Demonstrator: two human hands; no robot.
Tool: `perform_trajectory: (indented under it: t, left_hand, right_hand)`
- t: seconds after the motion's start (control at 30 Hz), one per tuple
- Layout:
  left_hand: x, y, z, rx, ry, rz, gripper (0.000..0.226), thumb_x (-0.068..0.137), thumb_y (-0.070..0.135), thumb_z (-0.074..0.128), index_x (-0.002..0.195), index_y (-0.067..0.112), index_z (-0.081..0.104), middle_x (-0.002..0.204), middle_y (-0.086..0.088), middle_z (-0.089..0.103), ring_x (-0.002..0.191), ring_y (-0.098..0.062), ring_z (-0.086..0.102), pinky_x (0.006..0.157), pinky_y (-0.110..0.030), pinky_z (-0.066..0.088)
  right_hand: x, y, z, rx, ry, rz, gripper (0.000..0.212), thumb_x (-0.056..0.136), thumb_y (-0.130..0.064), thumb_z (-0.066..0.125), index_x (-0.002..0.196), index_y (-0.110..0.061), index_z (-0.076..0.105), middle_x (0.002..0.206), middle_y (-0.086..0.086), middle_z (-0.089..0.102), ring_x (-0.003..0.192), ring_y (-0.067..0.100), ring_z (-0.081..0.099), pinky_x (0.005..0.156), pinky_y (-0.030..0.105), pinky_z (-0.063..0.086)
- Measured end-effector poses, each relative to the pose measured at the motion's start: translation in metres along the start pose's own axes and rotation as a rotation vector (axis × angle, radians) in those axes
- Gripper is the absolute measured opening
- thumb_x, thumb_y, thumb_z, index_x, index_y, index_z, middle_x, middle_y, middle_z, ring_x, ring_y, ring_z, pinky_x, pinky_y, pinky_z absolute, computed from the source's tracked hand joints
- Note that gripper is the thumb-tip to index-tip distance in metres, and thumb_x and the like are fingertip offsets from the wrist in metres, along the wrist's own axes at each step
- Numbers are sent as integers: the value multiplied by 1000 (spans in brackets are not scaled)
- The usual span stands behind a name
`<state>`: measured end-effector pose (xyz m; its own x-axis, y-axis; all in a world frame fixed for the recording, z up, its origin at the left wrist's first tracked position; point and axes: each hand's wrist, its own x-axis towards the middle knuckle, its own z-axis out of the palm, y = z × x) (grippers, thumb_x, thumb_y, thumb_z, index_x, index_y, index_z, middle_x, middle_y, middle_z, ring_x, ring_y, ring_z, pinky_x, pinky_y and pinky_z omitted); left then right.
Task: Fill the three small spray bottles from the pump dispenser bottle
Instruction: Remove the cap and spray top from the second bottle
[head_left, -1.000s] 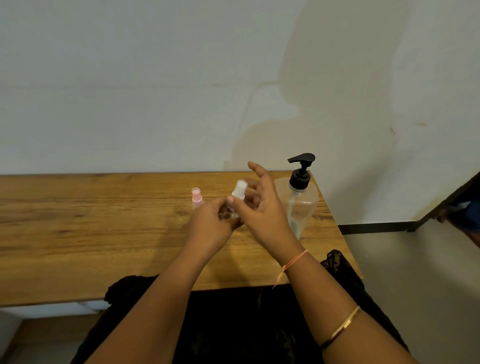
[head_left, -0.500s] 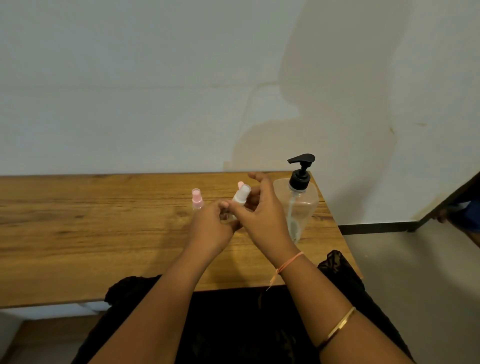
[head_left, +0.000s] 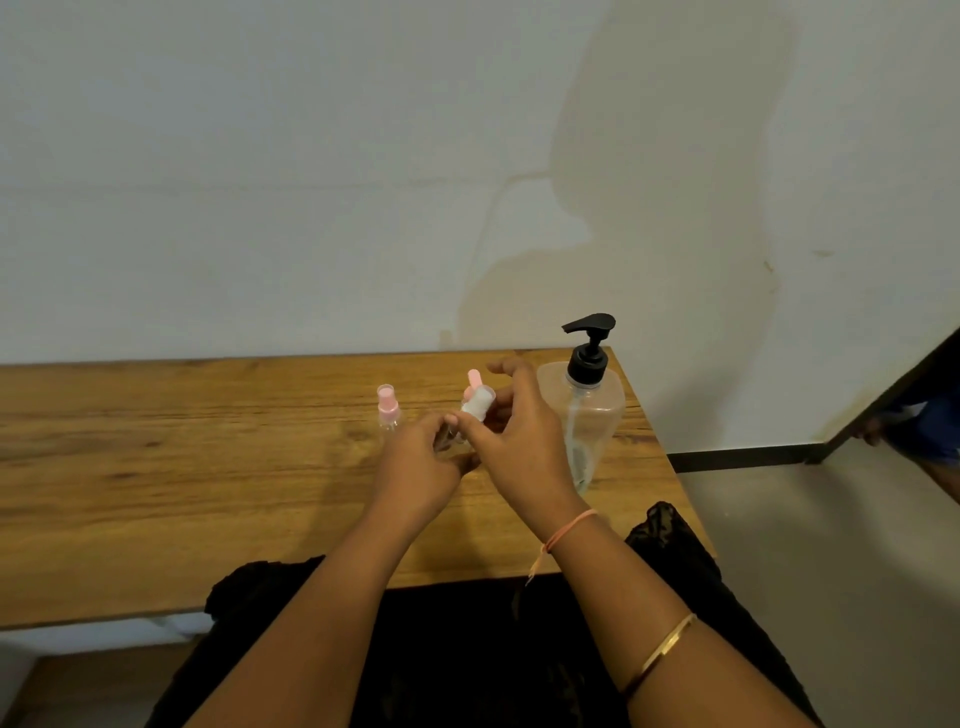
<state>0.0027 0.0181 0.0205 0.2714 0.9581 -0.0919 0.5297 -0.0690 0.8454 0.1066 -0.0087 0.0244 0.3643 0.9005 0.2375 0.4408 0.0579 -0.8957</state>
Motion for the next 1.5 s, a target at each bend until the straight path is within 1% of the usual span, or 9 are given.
perform_trajectory:
  t: [0.17, 0.3, 0.5, 0.67, 0.8, 0.93, 1.17, 1.4, 1.5]
  left_hand:
    - [2, -4, -1, -9, 0, -11, 36, 80, 16, 73, 114, 17, 61, 100, 5, 64, 96, -15, 60, 68, -23, 44]
    - [2, -4, 0, 22, -10, -14, 49, 81, 14, 72, 126, 16, 55, 118, 2, 61, 113, -14, 56, 83, -24, 43]
    - [3, -6, -1, 69, 7, 10, 43, 81, 11, 70, 122, 18, 58, 120, 0, 62, 114, -16, 54, 83, -26, 40]
    - [2, -6, -1, 96, 6, 4, 42, 83, 10, 69, 122, 19, 58, 125, 0, 60, 118, -19, 53, 88, -28, 42]
    - [2, -6, -4, 152, 16, 28, 43, 83, 12, 68, 124, 19, 56, 122, 0, 61, 104, -14, 54, 79, -25, 40]
    - [2, -5, -6, 172, 17, 57, 42, 85, 11, 66, 125, 18, 56, 117, 0, 62, 89, -8, 47, 69, -22, 37]
    - [6, -12, -11, 207, 88, -20, 36, 83, 8, 67, 117, 18, 60, 110, -4, 63, 83, -12, 50, 54, -17, 33]
    - [3, -16, -32, 119, 336, -218, 26, 87, 9, 60, 112, 10, 59, 104, -6, 60, 82, -18, 46, 60, -27, 32]
    - [3, -17, -38, 48, 469, -223, 29, 87, 5, 60, 116, 8, 57, 117, -9, 60, 90, -22, 52, 66, -26, 34]
  right_hand:
    - [2, -4, -10, 160, -158, 39, 62, 84, -9, 65, 133, -32, 34, 107, 2, 62, 96, 11, 62, 81, 21, 52]
    - [3, -6, -11, -141, -83, -16, 62, 80, -33, 71, 132, -24, 38, 103, -1, 60, 87, 9, 62, 73, 25, 55]
    - [3, -14, -14, -240, -227, -63, 57, 85, -16, 65, 134, -26, 38, 102, -1, 60, 89, 12, 60, 83, 31, 54]
    - [4, -17, -14, -464, -169, -45, 45, 86, -39, 62, 122, -16, 51, 103, 2, 63, 93, 18, 60, 75, 30, 51]
    - [4, -20, -14, -464, -240, -113, 20, 86, -18, 62, 106, -12, 61, 105, 6, 62, 95, 20, 58, 80, 33, 49]
    - [1, -22, -14, -437, -280, -82, 45, 84, -26, 66, 126, -16, 52, 122, 5, 55, 107, 20, 53, 89, 34, 48]
    - [-1, -28, -23, -466, -162, -139, 22, 88, -19, 60, 109, -12, 64, 106, 6, 66, 93, 19, 60, 81, 35, 50]
    - [-11, -40, -42, -337, 42, -192, 22, 86, -21, 64, 106, -12, 66, 99, -2, 65, 89, 10, 59, 79, 25, 52]
    - [-15, -33, -35, -349, 55, -170, 21, 86, -18, 64, 106, -11, 65, 99, -1, 64, 88, 10, 58, 79, 26, 51]
